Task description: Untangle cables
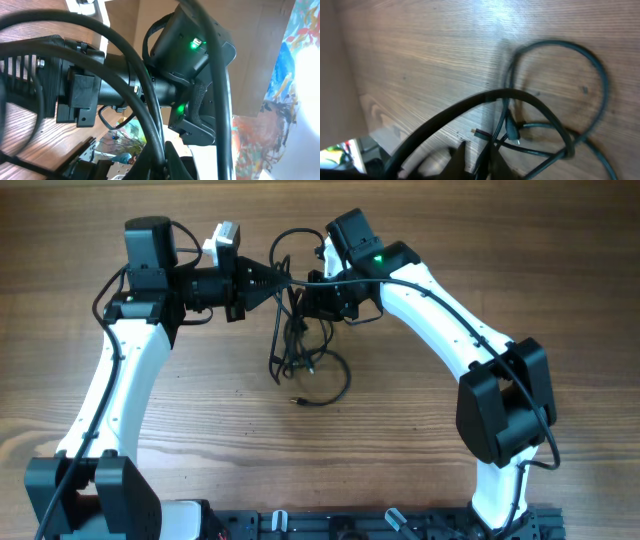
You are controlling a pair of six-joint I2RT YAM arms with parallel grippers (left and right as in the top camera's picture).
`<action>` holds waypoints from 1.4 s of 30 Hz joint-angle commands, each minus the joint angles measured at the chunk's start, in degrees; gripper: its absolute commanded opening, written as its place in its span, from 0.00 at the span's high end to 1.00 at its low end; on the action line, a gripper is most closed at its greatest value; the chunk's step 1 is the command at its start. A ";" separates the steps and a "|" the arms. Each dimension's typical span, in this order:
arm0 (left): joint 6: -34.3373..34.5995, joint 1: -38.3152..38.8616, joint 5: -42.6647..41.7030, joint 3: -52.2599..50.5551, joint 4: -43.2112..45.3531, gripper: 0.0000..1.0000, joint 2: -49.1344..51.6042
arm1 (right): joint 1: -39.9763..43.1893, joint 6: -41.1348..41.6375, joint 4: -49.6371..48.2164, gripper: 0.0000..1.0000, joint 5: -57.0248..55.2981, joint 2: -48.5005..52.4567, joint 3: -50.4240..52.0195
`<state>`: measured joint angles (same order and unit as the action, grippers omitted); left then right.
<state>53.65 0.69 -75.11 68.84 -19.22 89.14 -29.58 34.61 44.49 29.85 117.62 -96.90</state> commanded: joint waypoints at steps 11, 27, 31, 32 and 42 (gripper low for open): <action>-16.02 -0.15 37.68 0.39 -25.27 0.96 -0.11 | 9.73 -9.60 14.01 0.96 -12.68 -10.12 0.20; -20.94 4.09 37.70 0.39 -26.25 0.96 -0.11 | 10.10 -9.20 2.99 0.00 -12.28 -10.19 0.22; -23.34 3.61 31.65 0.46 -22.71 0.96 -0.22 | 10.10 -12.72 5.35 0.00 -5.18 -10.19 0.22; -23.43 3.04 26.99 0.57 -19.96 0.96 -0.35 | 10.12 -12.81 5.53 0.00 -4.46 -10.19 0.22; -21.68 -3.06 -1.14 0.61 -5.66 0.96 -0.96 | 8.63 -9.75 5.81 0.07 7.15 -9.84 0.28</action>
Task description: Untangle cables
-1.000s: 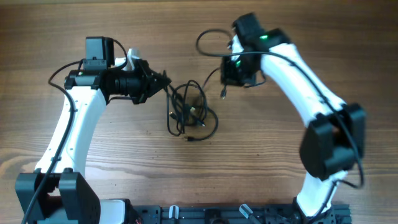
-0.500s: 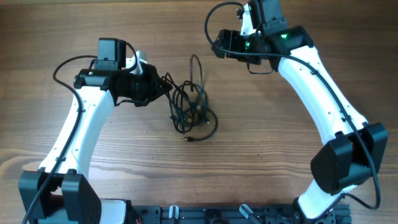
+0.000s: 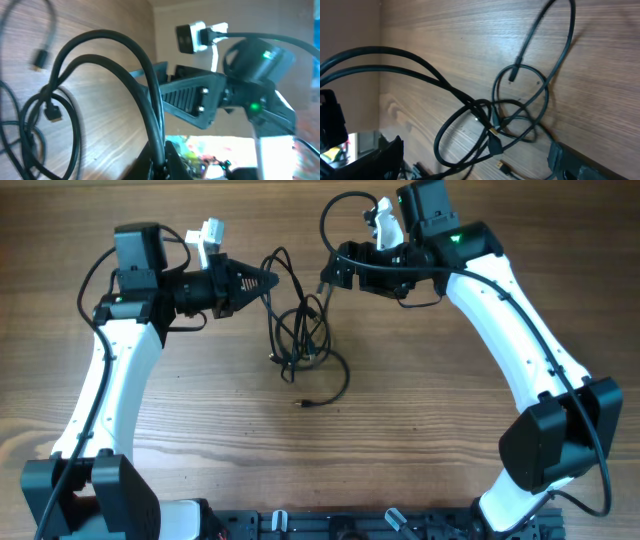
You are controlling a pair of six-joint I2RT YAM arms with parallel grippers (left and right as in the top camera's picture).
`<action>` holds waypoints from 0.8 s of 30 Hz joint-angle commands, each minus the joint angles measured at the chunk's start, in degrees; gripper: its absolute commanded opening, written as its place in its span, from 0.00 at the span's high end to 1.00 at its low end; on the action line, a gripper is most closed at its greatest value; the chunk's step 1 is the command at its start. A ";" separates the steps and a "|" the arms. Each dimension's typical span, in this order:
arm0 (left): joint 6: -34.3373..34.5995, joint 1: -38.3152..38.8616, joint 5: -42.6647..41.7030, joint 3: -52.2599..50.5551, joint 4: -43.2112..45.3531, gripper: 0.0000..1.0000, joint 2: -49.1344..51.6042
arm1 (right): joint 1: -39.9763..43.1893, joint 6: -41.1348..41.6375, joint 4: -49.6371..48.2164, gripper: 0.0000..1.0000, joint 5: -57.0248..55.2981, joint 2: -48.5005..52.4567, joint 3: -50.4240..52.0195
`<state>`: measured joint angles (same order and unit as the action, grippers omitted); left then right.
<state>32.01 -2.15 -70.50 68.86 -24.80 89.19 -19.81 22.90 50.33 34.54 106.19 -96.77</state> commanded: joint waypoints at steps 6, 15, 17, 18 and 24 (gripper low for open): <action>1.25 -0.22 1.44 0.59 -4.22 0.96 -1.01 | -6.25 6.29 2.12 0.26 -1.27 4.13 0.15; 1.18 -0.20 11.04 0.57 -13.68 0.96 -1.01 | -9.77 10.32 2.62 0.43 -3.21 5.77 0.15; 1.18 -0.20 11.08 0.52 -13.66 0.96 -1.01 | -9.90 10.75 2.12 0.48 -3.21 6.54 0.15; 1.18 -0.20 11.47 0.52 -13.68 0.96 -1.01 | -9.92 11.30 1.99 0.52 -3.21 6.97 0.15; 1.20 2.10 16.94 0.52 -13.92 0.96 -1.01 | -10.03 11.72 0.66 0.68 -3.28 9.77 0.15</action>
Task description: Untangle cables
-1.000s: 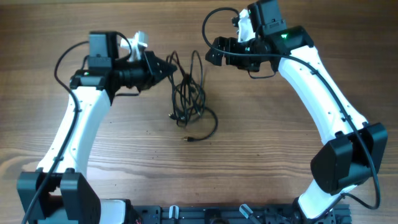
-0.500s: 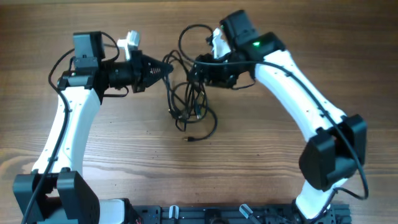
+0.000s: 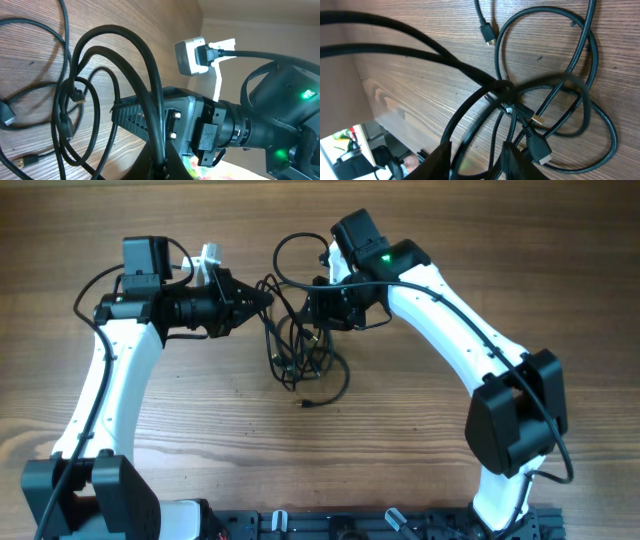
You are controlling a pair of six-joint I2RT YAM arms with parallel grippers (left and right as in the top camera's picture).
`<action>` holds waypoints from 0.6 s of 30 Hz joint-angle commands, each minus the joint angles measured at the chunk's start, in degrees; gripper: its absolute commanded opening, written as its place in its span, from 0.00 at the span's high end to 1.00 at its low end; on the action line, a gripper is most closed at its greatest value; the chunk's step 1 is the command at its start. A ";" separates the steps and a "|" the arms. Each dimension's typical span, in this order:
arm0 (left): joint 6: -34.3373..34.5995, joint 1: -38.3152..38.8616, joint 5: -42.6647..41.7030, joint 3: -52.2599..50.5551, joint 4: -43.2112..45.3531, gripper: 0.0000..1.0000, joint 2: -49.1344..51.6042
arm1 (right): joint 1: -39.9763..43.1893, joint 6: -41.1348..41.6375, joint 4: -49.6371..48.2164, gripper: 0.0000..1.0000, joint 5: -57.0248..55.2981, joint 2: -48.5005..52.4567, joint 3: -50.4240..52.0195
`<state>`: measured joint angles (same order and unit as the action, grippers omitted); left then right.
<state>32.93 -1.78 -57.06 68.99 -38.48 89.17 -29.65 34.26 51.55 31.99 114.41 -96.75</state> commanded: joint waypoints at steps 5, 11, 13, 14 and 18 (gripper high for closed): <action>0.31 2.32 16.35 0.39 -6.12 0.96 -0.98 | -0.20 0.37 -4.17 0.77 -1.27 1.60 0.13; 0.33 2.32 21.14 0.39 -6.97 0.95 -0.98 | -0.20 0.35 -4.83 0.87 -0.83 1.60 0.13; 0.33 2.32 22.05 0.39 -7.69 0.94 -0.98 | -0.20 0.28 -4.83 0.91 -0.85 1.60 0.13; 0.33 2.32 22.08 0.37 -7.82 0.94 -0.98 | -0.20 0.42 -4.96 0.90 -0.85 1.60 0.13; 0.33 2.32 22.03 0.37 -7.93 0.94 -0.98 | -0.31 0.52 -4.46 0.76 0.04 1.64 0.13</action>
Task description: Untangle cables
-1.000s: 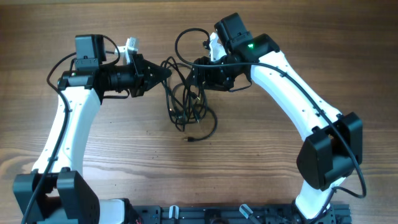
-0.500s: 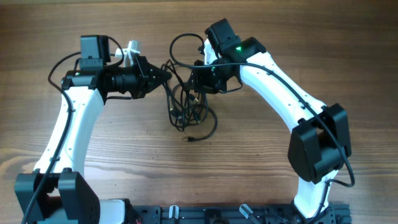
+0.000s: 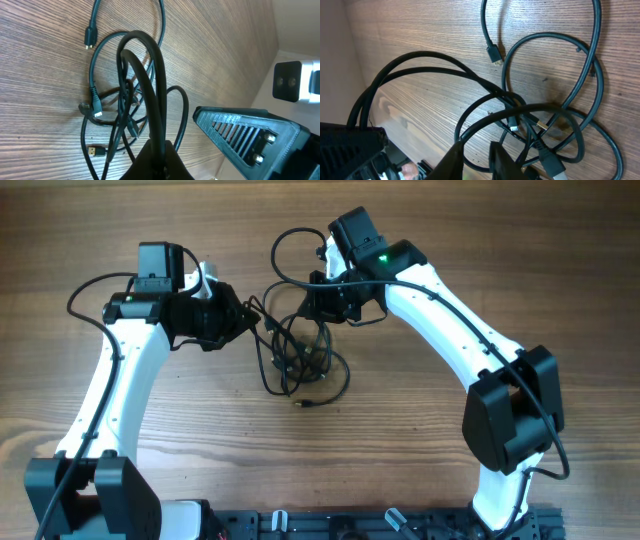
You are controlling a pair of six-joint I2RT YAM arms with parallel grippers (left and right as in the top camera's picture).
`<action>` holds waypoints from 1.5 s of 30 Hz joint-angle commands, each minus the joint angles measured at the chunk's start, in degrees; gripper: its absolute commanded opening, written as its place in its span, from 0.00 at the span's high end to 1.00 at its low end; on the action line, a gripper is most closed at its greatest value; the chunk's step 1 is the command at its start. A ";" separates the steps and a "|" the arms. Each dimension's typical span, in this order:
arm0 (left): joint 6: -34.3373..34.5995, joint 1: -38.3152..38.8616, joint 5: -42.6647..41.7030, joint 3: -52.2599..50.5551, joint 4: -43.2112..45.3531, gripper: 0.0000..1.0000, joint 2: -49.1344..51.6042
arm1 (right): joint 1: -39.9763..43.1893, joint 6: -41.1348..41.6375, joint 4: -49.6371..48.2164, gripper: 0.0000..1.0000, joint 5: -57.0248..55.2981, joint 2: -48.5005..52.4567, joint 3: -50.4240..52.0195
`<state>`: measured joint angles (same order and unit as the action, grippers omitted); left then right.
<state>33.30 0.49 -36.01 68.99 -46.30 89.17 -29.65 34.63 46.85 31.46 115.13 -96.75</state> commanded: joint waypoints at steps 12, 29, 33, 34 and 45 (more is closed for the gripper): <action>-0.04 0.04 0.98 0.37 -0.28 0.93 -0.98 | -6.91 6.01 -3.26 0.70 -2.56 1.14 0.13; -0.04 0.04 2.67 0.35 -1.11 0.94 -0.98 | 1.79 -9.86 7.26 0.95 -0.96 -3.50 -10.25; -0.04 0.04 5.42 0.35 -1.18 0.94 -0.98 | 4.61 -12.13 17.77 0.95 -1.73 -4.33 -24.74; -0.02 0.04 7.06 0.35 -1.33 0.96 -0.98 | 5.01 -12.15 19.45 0.95 -2.62 -4.35 -28.11; 11.17 0.02 39.19 0.35 -10.25 0.96 -0.98 | 12.39 -12.70 31.21 0.96 -19.02 -6.03 -61.68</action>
<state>39.42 0.49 -9.06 69.06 -54.74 89.14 -20.21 22.39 78.43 15.94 111.70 -153.51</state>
